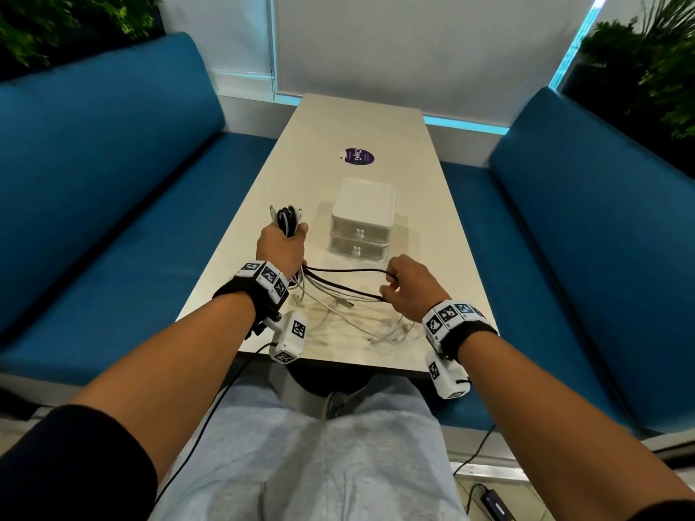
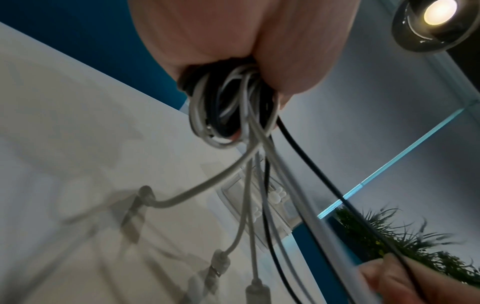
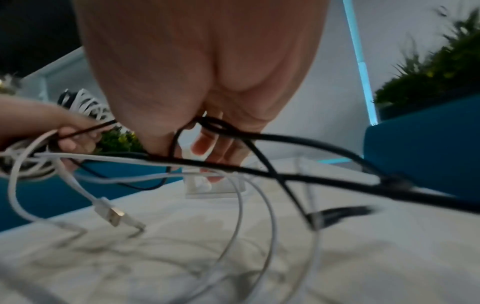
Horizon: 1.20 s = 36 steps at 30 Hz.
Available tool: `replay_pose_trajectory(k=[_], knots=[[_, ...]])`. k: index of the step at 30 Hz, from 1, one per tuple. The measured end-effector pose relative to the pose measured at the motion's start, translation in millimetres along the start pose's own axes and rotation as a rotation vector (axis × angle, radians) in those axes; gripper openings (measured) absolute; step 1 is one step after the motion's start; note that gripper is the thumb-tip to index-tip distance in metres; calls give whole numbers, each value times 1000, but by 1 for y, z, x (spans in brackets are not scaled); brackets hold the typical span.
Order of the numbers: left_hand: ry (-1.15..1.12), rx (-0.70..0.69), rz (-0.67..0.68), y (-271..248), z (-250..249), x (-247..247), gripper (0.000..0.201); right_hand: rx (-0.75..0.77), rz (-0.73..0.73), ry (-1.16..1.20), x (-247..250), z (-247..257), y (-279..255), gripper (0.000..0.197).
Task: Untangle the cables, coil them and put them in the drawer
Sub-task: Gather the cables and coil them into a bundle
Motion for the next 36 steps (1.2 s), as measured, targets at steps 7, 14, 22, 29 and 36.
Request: replay_pose_trajectory(k=[7, 14, 22, 29, 36], knots=[[31, 0, -2, -1, 1, 3, 31, -159, 51, 0, 7, -25, -1, 13], [13, -22, -32, -1, -7, 7, 26, -258, -64, 288, 20, -41, -8, 21], [9, 11, -64, 2, -1, 13, 31, -278, -64, 61, 31, -47, -16, 41], [-5, 56, -101, 5, 2, 20, 32, -227, -22, -108, 30, -37, -16, 56], [9, 66, -120, 8, 2, 25, 32, -325, 39, -245, 28, -49, -21, 82]])
Point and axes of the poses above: each hand's wrist, its own y-axis towards the middle knuckle, its own x-axis out of the back of the hand, z = x × y, the point moved 8 cm from there along y, towards the middle knuckle, and after that the axes turned 10 degrees about y, right-handed, at the moved point
